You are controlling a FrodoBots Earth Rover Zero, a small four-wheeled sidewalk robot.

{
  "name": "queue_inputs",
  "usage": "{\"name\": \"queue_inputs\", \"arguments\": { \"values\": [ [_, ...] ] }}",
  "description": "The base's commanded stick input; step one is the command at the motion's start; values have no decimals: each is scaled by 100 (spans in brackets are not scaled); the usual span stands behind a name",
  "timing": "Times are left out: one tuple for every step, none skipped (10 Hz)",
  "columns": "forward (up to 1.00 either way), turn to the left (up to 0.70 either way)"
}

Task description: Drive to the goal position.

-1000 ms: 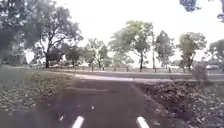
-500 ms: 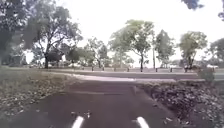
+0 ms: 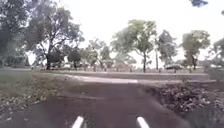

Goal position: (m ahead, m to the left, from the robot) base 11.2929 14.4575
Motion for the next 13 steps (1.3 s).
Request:
{"name": "queue_inputs", "arguments": {
  "values": [
    [60,0],
    [60,0],
    [60,0],
    [60,0],
    [60,0],
    [60,0],
    [60,0],
    [60,0],
    [60,0],
    [60,0],
    [60,0],
    [60,0],
    [60,0]
  ]
}}
